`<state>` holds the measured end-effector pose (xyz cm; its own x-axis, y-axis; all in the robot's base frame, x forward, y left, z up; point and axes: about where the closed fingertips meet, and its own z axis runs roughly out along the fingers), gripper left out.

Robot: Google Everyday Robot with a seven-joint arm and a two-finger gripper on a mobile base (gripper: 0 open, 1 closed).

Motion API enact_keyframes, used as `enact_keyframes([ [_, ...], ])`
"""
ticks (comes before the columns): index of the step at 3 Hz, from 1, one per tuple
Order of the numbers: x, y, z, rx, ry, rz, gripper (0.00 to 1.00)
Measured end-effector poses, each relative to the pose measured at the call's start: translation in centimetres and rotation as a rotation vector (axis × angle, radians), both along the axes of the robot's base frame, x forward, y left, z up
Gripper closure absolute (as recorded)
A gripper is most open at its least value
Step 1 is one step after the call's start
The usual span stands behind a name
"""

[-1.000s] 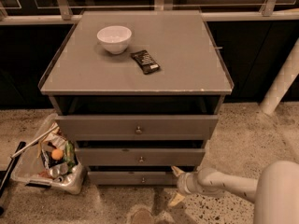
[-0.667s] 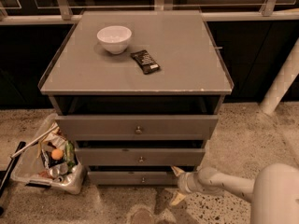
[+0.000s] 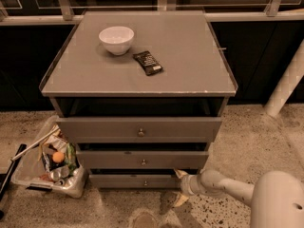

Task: Open bottom drawer

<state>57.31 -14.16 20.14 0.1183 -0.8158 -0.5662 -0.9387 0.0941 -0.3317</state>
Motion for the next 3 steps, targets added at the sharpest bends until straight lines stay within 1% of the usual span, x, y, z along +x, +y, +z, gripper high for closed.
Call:
enact_keyframes([
  [1,1.8,-0.3,-1.6,0.005,-0.018,-0.001,0.0],
  [3,3.1,-0.7,-3.2,0.034,0.007,-0.018,0.0],
])
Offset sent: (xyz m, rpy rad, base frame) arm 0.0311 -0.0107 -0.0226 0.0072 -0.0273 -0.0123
